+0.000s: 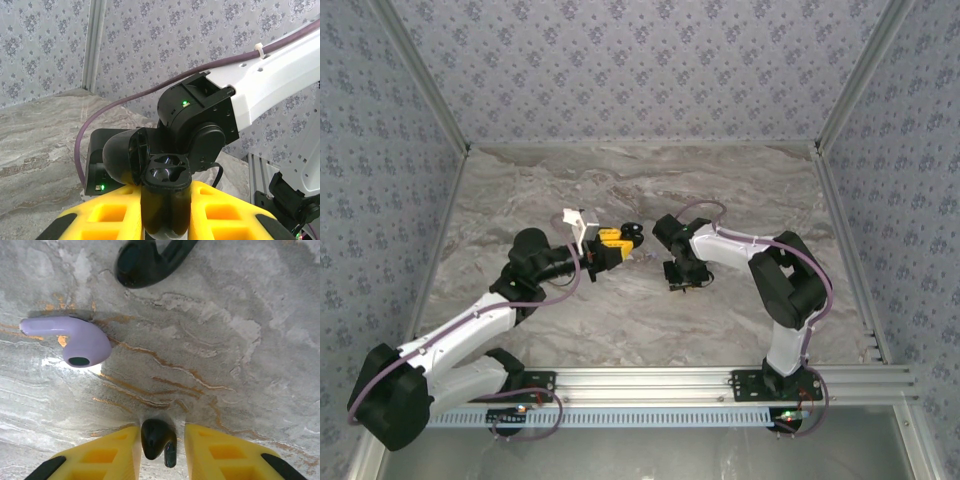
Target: Insert the wireless bluetooth earbuds into the charging case
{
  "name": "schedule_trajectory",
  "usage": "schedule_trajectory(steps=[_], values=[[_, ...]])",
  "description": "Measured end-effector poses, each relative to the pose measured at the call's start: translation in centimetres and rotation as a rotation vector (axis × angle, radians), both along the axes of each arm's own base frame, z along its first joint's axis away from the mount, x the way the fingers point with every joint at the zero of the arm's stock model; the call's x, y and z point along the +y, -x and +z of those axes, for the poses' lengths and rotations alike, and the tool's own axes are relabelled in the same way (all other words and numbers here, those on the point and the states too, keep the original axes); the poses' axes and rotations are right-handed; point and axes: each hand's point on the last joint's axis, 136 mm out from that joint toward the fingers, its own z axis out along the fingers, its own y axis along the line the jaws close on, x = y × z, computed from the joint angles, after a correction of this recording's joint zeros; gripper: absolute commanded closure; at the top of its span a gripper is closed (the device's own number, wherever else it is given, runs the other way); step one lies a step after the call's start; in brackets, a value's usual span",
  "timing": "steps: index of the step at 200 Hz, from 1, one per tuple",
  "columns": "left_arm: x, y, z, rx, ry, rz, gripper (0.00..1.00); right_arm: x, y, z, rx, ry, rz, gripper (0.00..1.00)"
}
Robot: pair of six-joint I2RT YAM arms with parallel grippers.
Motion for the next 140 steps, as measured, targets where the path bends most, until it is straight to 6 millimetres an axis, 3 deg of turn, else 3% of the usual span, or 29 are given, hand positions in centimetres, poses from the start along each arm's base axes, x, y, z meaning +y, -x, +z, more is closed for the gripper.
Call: schedule_trajectory(steps=[140], values=[[-0.01, 0.03, -0.04, 0.002, -0.001, -0.001, 0.79, 0.03, -0.17, 0.04, -0.003, -0.004, -0.014, 0.74]])
